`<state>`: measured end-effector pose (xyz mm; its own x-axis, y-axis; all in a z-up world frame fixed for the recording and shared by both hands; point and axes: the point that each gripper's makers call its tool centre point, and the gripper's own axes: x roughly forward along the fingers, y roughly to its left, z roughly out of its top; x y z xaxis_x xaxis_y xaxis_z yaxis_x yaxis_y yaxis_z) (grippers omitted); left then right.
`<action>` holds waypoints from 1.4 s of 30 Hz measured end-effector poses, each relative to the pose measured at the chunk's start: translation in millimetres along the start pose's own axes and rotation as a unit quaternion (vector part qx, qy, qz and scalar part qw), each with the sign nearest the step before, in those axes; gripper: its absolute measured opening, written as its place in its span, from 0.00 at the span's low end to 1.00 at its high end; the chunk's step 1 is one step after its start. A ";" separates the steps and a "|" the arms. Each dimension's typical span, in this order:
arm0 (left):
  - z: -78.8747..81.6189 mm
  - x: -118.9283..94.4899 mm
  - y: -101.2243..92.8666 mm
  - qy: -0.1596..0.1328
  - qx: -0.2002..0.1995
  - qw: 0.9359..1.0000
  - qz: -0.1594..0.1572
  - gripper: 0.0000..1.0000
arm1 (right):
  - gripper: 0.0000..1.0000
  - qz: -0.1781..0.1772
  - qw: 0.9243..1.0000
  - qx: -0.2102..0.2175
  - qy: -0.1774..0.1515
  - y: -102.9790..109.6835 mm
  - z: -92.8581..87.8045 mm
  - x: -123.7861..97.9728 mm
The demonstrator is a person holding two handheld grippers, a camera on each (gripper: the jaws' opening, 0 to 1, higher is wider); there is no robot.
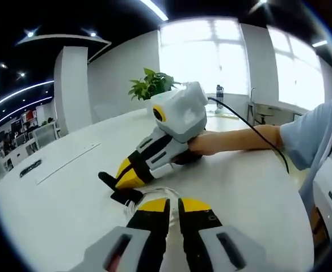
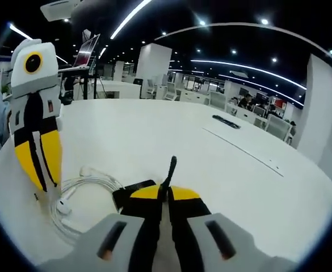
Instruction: Peel open the Velcro strap on the desktop, arrange the wired earphones neatly onto it, and close the Velcro strap to secure them.
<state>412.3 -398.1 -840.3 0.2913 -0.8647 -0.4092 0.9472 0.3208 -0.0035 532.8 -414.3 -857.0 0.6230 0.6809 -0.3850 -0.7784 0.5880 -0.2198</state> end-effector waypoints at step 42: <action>15.2 -34.8 83.4 -0.049 0.023 0.984 0.168 0.10 | 0.03 0.035 0.996 0.078 0.004 21.6 -2.3 -4.8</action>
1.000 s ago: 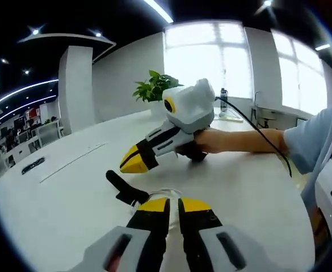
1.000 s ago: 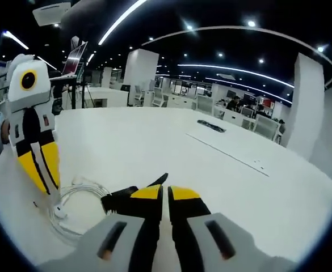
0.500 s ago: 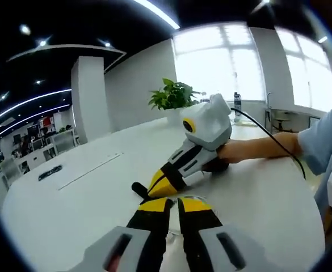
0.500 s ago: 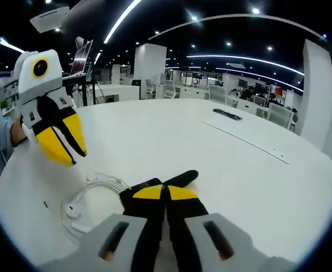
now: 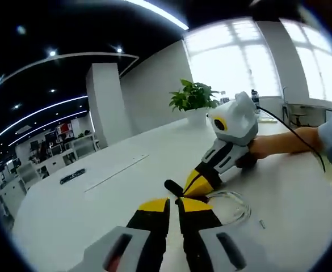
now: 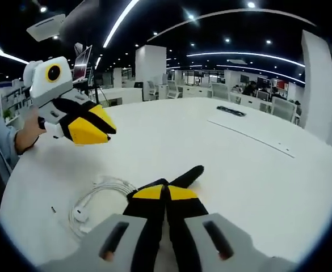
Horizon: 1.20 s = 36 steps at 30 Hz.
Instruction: Peel open the Velcro strap on the desktop, arrange the wired earphones neatly onto it, and close the Velcro strap to secure them.
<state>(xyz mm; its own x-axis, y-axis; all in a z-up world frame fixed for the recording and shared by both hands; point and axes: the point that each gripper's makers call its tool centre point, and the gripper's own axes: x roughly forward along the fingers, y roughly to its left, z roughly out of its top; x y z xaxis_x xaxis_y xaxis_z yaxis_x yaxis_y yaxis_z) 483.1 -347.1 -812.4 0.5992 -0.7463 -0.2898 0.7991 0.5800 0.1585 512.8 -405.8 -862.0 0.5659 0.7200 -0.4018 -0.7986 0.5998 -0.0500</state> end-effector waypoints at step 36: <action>53.3 -152.9 135.8 -0.130 0.001 0.935 0.329 0.17 | 0.13 -0.271 0.939 0.066 -0.201 -75.8 95.0 -192.1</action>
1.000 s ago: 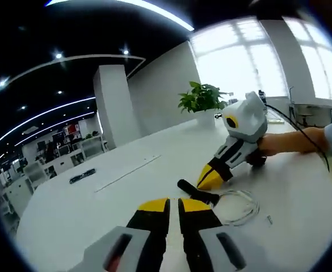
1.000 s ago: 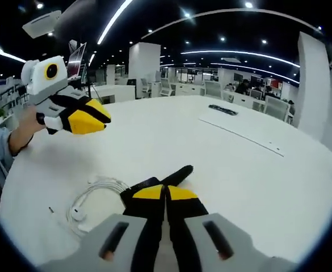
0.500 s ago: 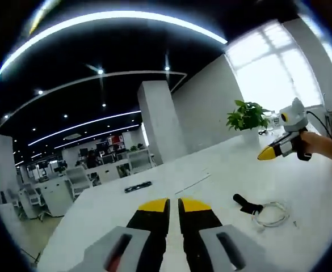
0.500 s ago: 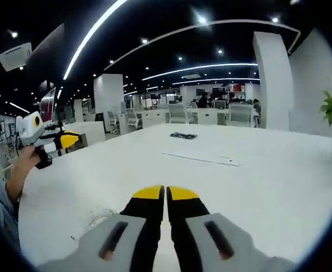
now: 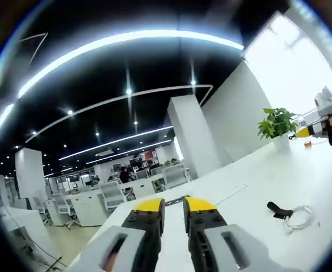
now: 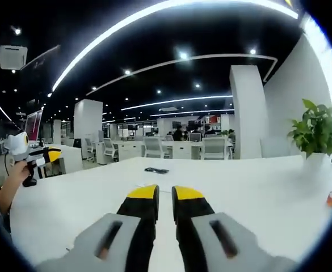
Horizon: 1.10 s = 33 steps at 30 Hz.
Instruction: Peel open the Velcro strap on the desktop, arrange the wired earphones neatly onto it, and close the Velcro strap to secure them.
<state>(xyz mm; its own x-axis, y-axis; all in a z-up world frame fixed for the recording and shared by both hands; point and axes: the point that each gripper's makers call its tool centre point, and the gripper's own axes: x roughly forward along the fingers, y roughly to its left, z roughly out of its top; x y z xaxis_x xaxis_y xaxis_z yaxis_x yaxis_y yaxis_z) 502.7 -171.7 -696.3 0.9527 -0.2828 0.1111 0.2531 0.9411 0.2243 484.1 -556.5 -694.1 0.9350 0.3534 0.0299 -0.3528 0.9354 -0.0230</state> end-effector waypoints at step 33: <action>-59.6 -4.4 -20.6 0.072 -0.035 0.997 -0.023 0.43 | 0.29 -0.023 1.000 -0.007 0.020 -7.2 -49.9 0.6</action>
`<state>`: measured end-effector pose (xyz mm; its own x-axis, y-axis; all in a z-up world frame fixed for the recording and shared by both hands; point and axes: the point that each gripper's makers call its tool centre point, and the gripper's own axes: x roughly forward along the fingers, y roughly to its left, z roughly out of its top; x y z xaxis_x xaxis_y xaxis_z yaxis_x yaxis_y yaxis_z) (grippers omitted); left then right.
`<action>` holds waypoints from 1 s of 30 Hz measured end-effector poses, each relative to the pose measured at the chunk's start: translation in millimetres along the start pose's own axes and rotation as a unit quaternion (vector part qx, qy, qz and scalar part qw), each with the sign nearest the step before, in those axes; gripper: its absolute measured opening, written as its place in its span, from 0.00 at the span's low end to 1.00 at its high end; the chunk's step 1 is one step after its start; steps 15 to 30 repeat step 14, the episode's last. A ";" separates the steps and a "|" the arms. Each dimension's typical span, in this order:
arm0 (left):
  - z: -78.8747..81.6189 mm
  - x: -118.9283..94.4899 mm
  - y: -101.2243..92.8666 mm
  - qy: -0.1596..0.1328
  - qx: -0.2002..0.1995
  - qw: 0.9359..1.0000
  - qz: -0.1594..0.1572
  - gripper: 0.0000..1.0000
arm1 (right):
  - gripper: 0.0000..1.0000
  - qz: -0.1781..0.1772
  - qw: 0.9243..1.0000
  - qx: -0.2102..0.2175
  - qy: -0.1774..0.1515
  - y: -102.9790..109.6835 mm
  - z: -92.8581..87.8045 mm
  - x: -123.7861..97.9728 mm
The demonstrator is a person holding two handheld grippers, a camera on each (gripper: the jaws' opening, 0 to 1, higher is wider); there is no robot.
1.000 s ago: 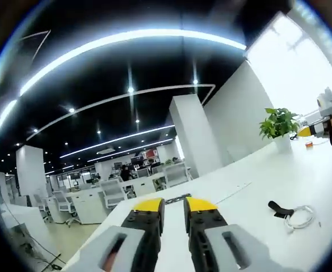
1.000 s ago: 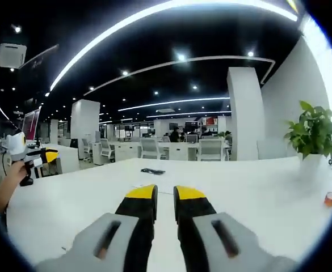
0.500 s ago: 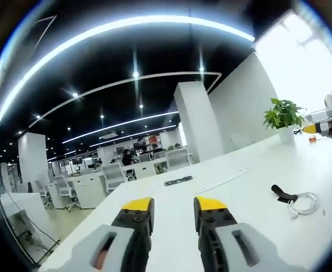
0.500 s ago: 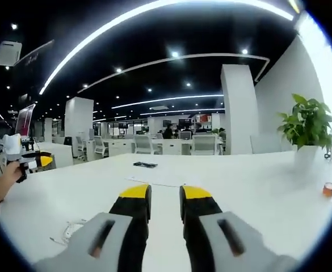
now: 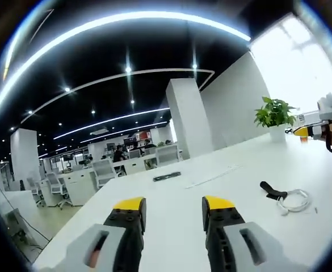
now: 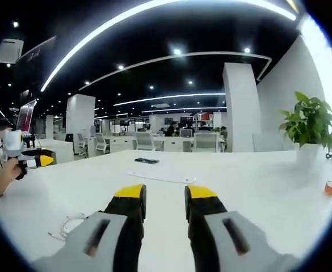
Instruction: Peel open the Velcro strap on the desktop, arrange the wired earphones neatly onto it, and close the Velcro strap to secure them.
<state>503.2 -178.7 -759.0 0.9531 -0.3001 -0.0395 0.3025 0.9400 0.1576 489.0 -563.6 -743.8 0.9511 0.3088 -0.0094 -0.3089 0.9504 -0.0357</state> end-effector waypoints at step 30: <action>0.6 -2.5 0.3 0.001 -0.002 1.000 -0.001 0.43 | 0.29 -0.002 1.000 -0.007 0.007 -0.8 -1.4 -1.1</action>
